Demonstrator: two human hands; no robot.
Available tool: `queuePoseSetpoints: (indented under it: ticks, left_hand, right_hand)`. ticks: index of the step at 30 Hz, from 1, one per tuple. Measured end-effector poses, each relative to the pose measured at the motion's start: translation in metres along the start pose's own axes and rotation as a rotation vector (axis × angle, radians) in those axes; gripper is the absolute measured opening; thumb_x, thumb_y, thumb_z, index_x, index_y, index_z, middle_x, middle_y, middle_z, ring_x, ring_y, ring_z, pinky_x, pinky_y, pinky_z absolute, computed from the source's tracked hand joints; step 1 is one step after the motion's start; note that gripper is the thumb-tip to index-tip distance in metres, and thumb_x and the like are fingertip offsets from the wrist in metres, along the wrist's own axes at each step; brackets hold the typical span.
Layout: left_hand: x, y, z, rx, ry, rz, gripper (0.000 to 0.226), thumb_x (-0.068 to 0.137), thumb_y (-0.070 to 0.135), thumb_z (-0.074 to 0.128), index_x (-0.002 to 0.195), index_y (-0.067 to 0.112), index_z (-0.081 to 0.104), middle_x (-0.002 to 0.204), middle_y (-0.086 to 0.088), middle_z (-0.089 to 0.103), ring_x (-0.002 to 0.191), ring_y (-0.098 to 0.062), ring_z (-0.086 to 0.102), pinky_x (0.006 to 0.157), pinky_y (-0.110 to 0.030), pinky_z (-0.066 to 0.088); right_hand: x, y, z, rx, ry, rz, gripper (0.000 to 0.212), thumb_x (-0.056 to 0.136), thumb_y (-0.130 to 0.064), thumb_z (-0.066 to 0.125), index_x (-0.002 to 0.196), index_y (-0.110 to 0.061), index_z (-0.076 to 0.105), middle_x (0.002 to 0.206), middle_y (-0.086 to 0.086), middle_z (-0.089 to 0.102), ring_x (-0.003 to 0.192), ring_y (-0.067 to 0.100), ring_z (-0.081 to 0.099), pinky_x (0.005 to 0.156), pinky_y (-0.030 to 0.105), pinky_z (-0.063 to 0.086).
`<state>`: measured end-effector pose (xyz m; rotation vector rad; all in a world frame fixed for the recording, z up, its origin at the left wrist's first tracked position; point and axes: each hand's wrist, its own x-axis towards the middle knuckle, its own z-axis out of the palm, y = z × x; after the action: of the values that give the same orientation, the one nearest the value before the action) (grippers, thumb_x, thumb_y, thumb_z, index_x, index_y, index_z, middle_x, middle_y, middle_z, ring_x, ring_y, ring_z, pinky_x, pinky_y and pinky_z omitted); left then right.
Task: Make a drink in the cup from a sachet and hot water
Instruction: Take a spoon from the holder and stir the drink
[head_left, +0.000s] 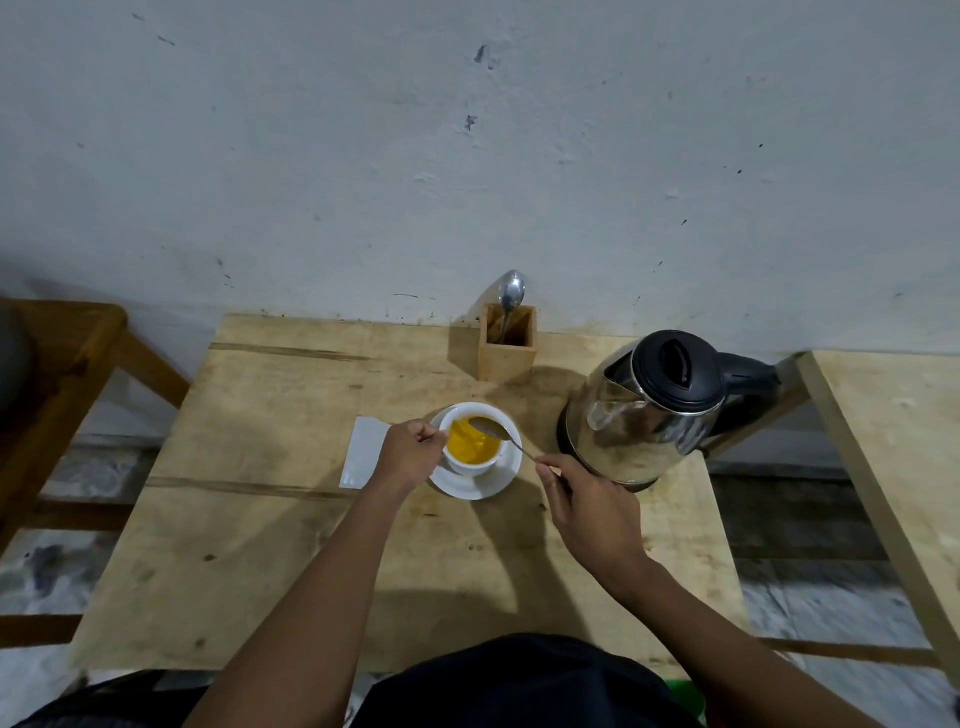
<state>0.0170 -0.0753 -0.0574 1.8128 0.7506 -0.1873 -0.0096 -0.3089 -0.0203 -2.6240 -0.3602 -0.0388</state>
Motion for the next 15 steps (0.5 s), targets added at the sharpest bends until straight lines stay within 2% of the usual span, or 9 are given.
queuePoseSetpoints:
  ticks: [6, 12, 15]
  left_hand:
    - [0.0008, -0.0008, -0.0007, 0.012, -0.007, 0.008, 0.018, 0.088, 0.019, 0.065, 0.075, 0.008, 0.061, 0.067, -0.002, 0.056, 0.073, -0.019, 0.055, 0.086, -0.049, 0.056]
    - [0.0018, -0.0014, -0.0009, 0.022, -0.015, 0.004, 0.022, 0.088, 0.019, 0.065, 0.069, 0.012, 0.058, 0.064, -0.002, 0.054, 0.067, -0.016, 0.052, 0.084, -0.049, 0.056]
    - [0.0040, -0.0033, -0.0022, 0.036, -0.021, 0.017, 0.020, 0.088, 0.019, 0.065, 0.072, 0.007, 0.059, 0.063, -0.003, 0.054, 0.067, -0.017, 0.052, 0.083, -0.051, 0.056]
  right_hand:
    - [0.0046, -0.0008, -0.0007, -0.046, 0.031, 0.046, 0.023, 0.098, -0.044, 0.052, 0.102, -0.028, 0.068, 0.064, -0.004, 0.071, 0.060, 0.019, 0.068, 0.050, 0.029, 0.040]
    - [0.0071, 0.0014, -0.0017, -0.072, 0.038, 0.067, 0.023, 0.098, -0.044, 0.052, 0.097, -0.027, 0.067, 0.063, -0.004, 0.070, 0.059, 0.018, 0.068, 0.049, 0.030, 0.042]
    - [0.0060, 0.0003, -0.0003, -0.064, 0.063, 0.085, 0.023, 0.097, -0.044, 0.054, 0.094, -0.026, 0.067, 0.062, -0.005, 0.070, 0.059, 0.018, 0.068, 0.050, 0.031, 0.045]
